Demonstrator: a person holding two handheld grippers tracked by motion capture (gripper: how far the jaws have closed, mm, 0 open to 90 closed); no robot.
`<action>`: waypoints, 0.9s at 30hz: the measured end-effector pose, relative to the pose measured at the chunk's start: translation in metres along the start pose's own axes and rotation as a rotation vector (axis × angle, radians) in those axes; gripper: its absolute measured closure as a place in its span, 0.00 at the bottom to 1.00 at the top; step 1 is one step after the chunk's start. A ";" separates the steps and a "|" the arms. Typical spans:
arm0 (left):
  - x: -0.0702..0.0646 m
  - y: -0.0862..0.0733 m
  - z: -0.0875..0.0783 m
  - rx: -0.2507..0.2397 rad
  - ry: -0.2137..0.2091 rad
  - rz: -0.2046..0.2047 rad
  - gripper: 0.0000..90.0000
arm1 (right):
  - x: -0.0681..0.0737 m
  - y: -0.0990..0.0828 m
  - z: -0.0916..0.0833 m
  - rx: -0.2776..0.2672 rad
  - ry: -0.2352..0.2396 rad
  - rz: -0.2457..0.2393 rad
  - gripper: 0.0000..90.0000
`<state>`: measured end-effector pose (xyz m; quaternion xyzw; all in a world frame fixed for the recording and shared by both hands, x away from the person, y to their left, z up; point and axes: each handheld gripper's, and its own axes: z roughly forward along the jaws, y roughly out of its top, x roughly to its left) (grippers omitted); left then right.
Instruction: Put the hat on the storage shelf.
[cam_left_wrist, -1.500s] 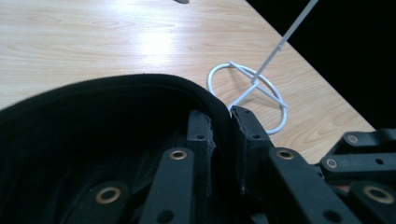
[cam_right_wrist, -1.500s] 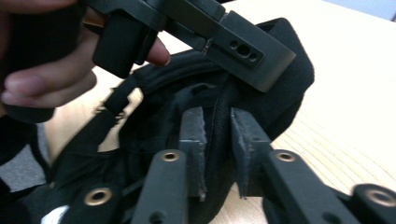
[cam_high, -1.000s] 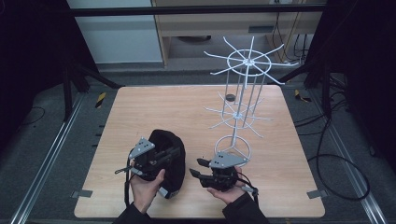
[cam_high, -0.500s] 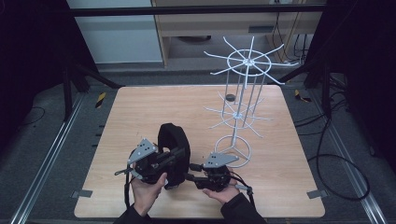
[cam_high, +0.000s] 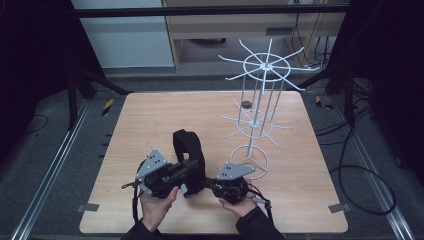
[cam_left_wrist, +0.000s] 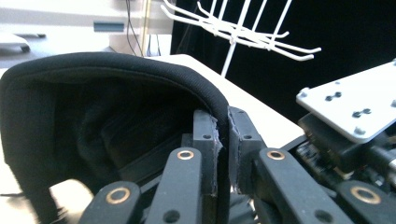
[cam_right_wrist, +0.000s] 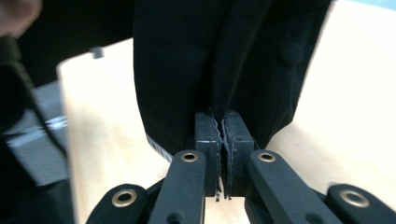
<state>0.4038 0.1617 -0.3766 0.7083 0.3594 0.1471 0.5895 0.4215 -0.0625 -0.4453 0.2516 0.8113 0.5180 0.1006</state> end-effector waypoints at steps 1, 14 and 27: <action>0.001 0.000 -0.002 -0.009 0.007 0.003 0.92 | 0.000 0.002 -0.004 0.002 -0.035 -0.017 0.97; 0.018 -0.028 -0.024 0.050 0.056 0.010 0.91 | 0.011 0.010 -0.002 0.124 -0.154 -0.175 0.97; 0.042 -0.056 -0.054 0.108 0.099 -0.027 0.89 | 0.021 0.005 0.018 0.125 -0.065 -0.112 0.86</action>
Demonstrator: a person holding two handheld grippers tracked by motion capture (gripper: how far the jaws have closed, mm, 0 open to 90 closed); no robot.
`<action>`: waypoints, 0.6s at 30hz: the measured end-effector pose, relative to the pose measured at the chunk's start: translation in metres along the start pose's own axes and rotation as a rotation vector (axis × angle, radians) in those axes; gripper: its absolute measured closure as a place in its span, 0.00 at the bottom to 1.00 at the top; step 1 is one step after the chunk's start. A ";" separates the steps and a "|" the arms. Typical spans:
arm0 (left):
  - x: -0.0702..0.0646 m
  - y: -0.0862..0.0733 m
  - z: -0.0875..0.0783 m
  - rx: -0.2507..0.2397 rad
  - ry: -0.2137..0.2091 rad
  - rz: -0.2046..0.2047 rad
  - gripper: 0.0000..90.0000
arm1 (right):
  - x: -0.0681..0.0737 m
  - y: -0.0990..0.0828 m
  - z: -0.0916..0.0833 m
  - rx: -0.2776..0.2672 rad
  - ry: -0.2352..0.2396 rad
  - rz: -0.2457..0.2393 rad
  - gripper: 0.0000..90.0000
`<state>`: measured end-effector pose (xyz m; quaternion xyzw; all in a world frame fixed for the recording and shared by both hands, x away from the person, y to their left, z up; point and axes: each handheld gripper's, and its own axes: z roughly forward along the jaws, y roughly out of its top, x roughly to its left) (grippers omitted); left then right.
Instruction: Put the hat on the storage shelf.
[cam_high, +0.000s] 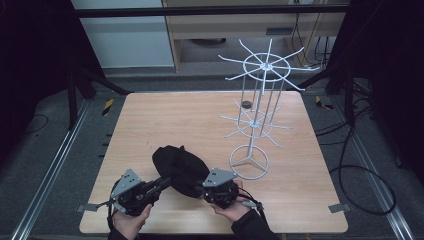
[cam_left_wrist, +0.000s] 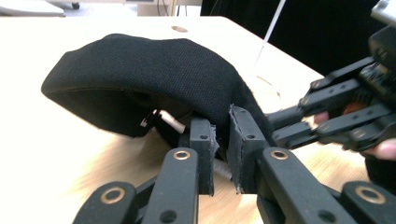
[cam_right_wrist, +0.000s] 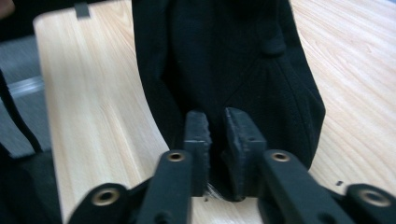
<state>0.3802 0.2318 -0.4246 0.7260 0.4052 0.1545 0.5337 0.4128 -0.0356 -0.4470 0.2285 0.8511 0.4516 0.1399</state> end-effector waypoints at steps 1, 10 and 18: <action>0.004 -0.003 -0.002 0.009 0.006 -0.006 0.89 | -0.001 0.000 -0.001 -0.007 0.007 0.014 0.85; 0.024 -0.022 -0.005 0.100 0.060 -0.015 0.86 | -0.016 -0.012 -0.021 -0.062 -0.016 0.086 0.75; 0.025 -0.033 -0.001 0.206 0.108 0.023 0.80 | -0.035 -0.034 -0.034 -0.037 -0.102 0.130 0.72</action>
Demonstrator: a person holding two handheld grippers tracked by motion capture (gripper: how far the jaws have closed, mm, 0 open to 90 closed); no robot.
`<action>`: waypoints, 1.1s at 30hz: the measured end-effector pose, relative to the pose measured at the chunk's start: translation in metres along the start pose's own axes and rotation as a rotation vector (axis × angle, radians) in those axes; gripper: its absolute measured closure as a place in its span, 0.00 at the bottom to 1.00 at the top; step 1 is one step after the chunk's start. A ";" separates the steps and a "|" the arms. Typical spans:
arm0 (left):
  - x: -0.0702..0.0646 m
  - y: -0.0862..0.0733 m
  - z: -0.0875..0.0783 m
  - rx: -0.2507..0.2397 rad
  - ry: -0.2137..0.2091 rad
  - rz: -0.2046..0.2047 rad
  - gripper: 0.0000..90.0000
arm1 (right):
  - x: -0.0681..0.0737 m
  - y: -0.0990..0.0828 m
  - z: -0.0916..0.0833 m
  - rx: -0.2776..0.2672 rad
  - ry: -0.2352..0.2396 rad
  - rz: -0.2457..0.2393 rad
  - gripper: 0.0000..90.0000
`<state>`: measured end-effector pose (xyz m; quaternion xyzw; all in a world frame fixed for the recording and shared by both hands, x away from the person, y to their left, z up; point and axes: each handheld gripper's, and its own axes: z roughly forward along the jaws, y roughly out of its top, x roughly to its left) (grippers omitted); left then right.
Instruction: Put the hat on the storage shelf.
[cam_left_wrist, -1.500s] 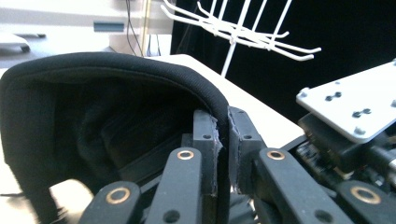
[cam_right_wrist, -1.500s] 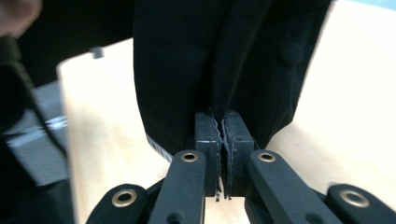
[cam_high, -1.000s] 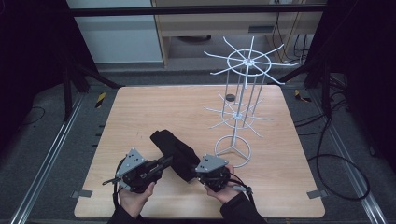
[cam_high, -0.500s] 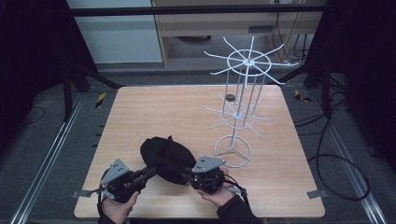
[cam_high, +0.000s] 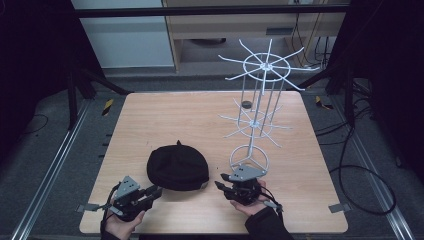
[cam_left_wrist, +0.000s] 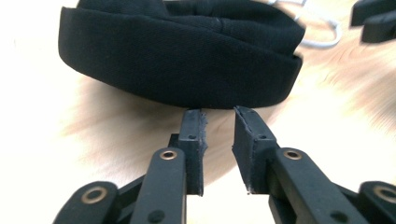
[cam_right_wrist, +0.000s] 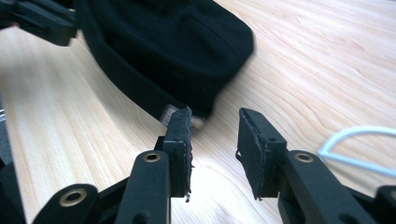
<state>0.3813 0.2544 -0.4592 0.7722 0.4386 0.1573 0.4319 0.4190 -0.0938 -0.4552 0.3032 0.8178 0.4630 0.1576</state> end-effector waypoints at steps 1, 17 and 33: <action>0.000 -0.001 -0.001 0.007 0.012 -0.002 0.78 | -0.002 -0.002 -0.001 0.004 -0.007 0.003 0.72; 0.019 0.012 -0.005 -0.048 0.144 0.001 0.53 | -0.022 -0.020 -0.026 0.001 -0.083 0.055 0.67; 0.063 0.018 0.031 0.054 0.138 -0.026 0.75 | 0.025 0.019 0.045 -0.030 0.043 0.066 0.62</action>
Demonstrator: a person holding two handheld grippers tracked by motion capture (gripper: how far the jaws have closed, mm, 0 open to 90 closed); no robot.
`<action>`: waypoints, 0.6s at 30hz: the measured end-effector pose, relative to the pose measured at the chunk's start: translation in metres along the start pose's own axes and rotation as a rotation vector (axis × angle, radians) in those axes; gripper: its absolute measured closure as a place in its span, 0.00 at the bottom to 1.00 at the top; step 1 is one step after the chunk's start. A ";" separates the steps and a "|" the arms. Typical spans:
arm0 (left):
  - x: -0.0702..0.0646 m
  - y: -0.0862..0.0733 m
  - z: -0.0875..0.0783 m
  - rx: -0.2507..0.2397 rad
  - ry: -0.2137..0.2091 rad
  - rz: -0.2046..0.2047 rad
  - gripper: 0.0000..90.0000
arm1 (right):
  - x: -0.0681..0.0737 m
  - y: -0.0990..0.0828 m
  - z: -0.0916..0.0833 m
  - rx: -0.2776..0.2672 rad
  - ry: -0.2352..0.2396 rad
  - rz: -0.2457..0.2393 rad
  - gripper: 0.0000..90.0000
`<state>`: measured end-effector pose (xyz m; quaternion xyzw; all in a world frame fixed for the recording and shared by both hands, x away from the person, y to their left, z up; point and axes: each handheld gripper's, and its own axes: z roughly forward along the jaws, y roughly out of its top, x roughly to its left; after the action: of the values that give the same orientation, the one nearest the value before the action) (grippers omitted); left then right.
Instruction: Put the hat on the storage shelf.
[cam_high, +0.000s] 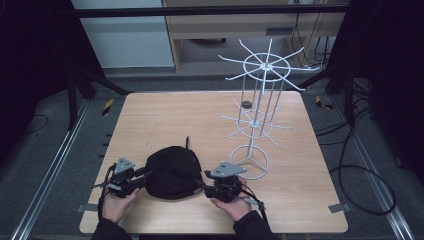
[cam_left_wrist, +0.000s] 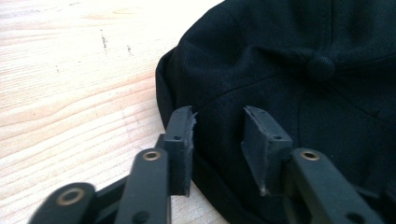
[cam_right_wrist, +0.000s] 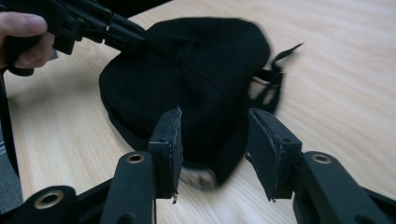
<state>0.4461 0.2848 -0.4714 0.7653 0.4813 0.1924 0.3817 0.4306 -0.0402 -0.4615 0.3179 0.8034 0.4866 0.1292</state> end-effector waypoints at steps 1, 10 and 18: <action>0.000 0.000 0.000 0.006 -0.002 -0.006 0.78 | 0.002 0.001 0.005 0.007 0.002 0.001 0.62; -0.008 -0.007 -0.007 0.057 -0.039 -0.010 0.97 | 0.004 0.001 0.032 0.046 -0.039 0.011 0.95; -0.035 -0.016 -0.020 0.057 -0.066 0.062 0.94 | -0.008 0.004 0.036 0.036 -0.124 0.021 0.93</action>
<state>0.4069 0.2660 -0.4683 0.7963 0.4498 0.1650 0.3693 0.4570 -0.0185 -0.4767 0.3581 0.7991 0.4527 0.1681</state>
